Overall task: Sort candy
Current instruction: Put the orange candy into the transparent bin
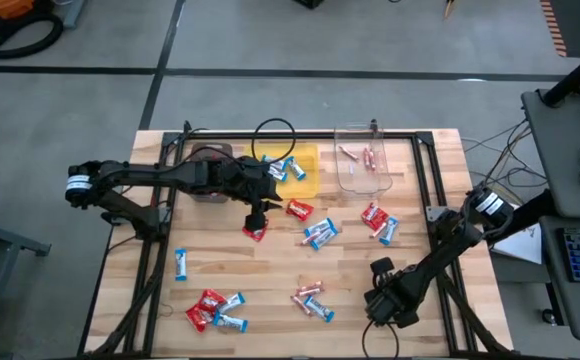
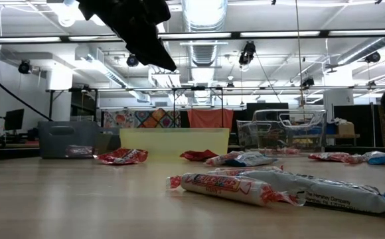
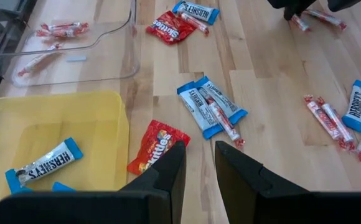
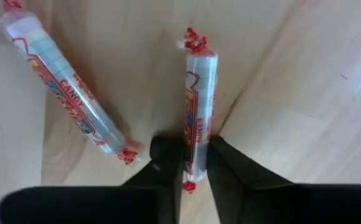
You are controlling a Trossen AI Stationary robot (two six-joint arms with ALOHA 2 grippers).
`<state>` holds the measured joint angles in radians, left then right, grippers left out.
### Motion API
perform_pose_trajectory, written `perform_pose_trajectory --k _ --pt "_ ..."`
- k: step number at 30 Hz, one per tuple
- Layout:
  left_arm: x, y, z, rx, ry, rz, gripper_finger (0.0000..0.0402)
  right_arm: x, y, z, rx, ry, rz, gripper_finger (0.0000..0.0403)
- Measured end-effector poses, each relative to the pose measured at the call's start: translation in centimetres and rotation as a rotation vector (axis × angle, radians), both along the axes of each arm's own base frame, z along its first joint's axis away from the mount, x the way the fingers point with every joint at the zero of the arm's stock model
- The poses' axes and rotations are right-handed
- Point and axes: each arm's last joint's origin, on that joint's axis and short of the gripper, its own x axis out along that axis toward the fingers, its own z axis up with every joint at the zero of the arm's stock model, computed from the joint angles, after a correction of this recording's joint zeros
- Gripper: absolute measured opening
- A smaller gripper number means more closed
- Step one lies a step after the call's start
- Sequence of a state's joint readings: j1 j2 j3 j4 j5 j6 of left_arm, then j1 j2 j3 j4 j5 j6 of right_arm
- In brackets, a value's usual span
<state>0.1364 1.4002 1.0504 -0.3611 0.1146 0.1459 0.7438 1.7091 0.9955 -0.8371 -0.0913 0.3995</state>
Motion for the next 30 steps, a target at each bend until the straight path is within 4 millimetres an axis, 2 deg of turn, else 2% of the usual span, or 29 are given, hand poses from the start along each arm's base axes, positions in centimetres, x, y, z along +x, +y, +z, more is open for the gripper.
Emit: perform_pose_trajectory --k 2,8,15,22,30 --pt "0.0 0.0 0.0 0.0 -0.001 0.0 0.007 0.1 -0.1 0.1 -0.004 -0.002 -0.018 0.0031" --pt "0.1 0.0 0.1 0.002 -0.011 -0.001 0.007 0.1 -0.9 0.9 -0.062 -0.042 -0.118 0.0031" --pt "0.2 0.0 0.2 -0.011 -0.031 0.012 0.007 0.3 -3.1 4.6 -0.116 -0.238 -0.28 0.0031" --pt "0.3 0.0 0.3 -0.016 -0.044 0.018 0.007 1.1 -6.9 8.7 -0.183 -0.526 -0.462 0.0031" --pt "0.7 0.1 1.0 -0.004 -0.123 0.015 0.007 1.9 -13.4 12.4 -0.36 -0.768 -0.666 0.0031"
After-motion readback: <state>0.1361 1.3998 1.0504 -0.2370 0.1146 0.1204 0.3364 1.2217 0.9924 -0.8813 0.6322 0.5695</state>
